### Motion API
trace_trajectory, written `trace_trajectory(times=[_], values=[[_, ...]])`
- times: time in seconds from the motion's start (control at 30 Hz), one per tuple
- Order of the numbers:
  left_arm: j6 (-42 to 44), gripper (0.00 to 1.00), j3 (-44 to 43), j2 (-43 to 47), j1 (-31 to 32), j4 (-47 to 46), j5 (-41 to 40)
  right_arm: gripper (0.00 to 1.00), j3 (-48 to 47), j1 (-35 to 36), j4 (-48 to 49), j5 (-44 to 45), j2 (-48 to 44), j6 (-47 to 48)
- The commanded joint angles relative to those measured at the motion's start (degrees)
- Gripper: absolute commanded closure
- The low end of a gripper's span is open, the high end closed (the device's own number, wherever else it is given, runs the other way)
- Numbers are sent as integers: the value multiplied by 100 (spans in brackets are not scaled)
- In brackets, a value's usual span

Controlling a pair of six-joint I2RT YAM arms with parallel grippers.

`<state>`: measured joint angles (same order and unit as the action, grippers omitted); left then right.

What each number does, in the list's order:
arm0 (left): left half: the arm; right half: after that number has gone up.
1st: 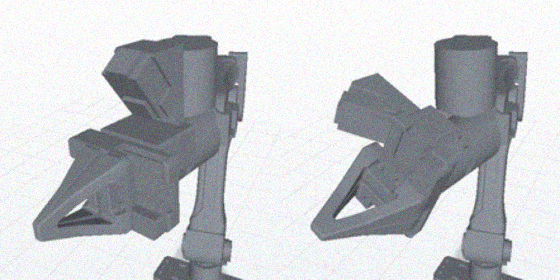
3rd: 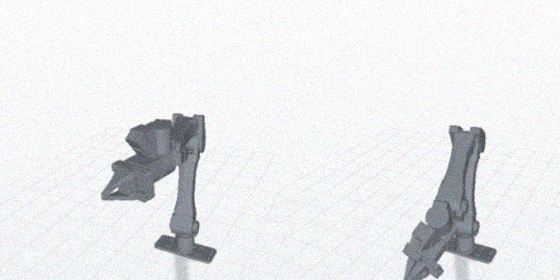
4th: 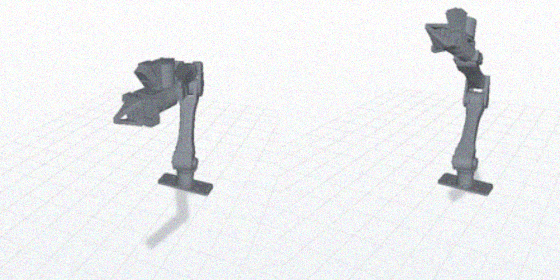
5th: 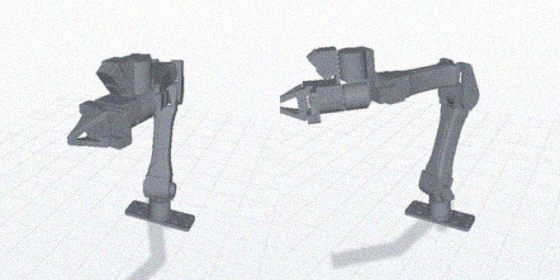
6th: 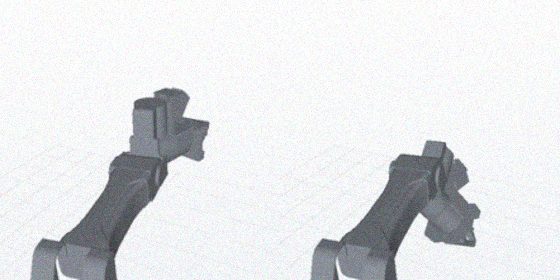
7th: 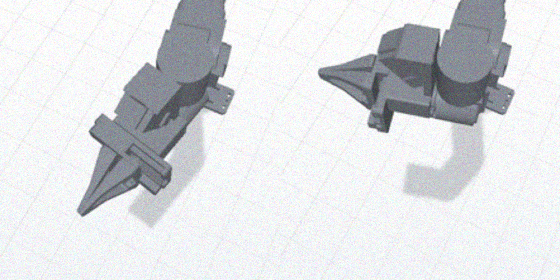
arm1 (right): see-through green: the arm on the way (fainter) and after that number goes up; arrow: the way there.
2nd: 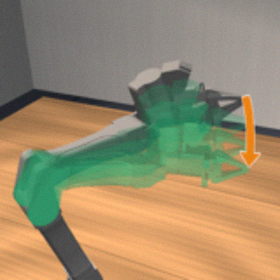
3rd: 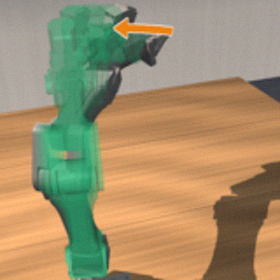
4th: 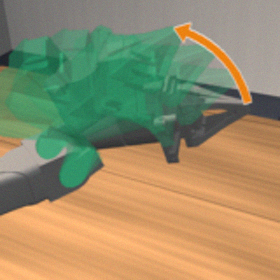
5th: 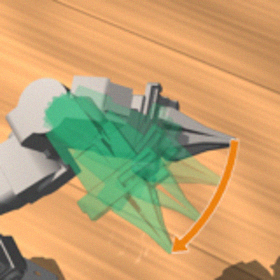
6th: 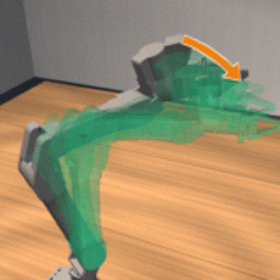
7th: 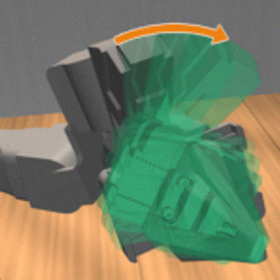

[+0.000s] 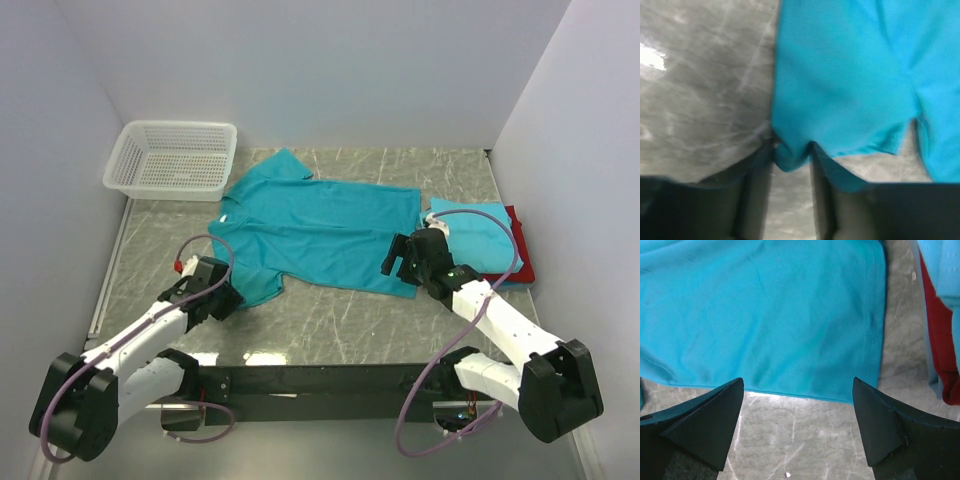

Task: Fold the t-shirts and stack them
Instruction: Fold the tshirt

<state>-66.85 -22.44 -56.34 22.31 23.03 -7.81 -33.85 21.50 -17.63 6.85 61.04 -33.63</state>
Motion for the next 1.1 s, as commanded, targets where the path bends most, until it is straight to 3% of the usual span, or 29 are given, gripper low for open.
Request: trace_trajectory(times=[0.0,0.1,0.13,0.2,0.53,0.83,1.07], values=[[172,69,-24,-167,-42,-87,-221,5,71,13,-21,115,-136,-118],[242,80,-68,-325,-103,-79,-186,5,106,12,-83,123,-180,-135],[260,90,-68,-343,-121,-88,-151,5,115,12,-100,123,-197,-144],[312,99,-68,-378,-121,-96,-19,6,159,21,-171,71,-232,-118],[181,100,11,245,-130,536,140,10,448,206,-768,166,-329,-424],[58,100,178,597,-130,685,193,23,537,215,-584,835,145,-926],[49,100,152,685,-130,774,166,42,423,206,-382,888,620,-1023]])
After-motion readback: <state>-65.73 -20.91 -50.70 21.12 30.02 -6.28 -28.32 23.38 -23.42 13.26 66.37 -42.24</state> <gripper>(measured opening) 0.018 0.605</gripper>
